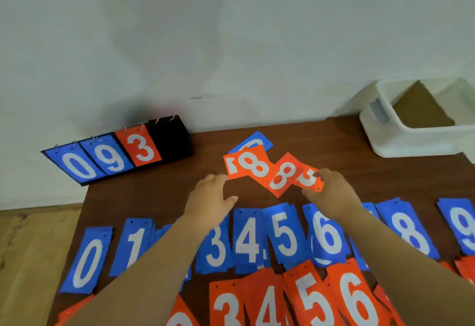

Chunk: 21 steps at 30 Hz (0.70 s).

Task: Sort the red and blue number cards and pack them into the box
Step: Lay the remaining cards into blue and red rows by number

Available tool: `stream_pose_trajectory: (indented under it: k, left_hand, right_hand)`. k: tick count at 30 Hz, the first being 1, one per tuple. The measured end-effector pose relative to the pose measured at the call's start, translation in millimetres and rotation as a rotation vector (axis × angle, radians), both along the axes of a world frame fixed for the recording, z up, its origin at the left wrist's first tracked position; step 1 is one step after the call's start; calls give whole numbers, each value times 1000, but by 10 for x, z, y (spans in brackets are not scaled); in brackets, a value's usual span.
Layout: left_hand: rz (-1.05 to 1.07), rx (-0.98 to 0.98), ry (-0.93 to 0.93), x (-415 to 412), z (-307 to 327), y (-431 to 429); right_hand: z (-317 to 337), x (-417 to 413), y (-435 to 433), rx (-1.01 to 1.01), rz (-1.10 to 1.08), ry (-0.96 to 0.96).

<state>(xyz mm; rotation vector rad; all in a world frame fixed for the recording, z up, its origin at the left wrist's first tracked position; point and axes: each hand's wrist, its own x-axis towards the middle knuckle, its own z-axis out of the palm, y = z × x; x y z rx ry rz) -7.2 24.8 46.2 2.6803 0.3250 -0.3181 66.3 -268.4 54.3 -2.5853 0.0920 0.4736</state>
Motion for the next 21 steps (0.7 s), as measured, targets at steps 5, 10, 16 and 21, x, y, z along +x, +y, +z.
stream_pose_trajectory:
  k: [5, 10, 16, 21]
  left_hand:
    - [-29, 71, 50, 653, -241, -331]
    - [-4, 169, 99, 1161, -469, -288]
    - [-16, 213, 231, 1458, -652, -117]
    - [48, 169, 263, 1509, -703, -47]
  right_hand:
    - [-366, 591, -226, -101, 76, 111]
    - [-676, 818, -251, -177, 182, 134]
    - [-819, 919, -307, -110, 107, 207]
    - [-799, 926, -310, -153, 99, 180]
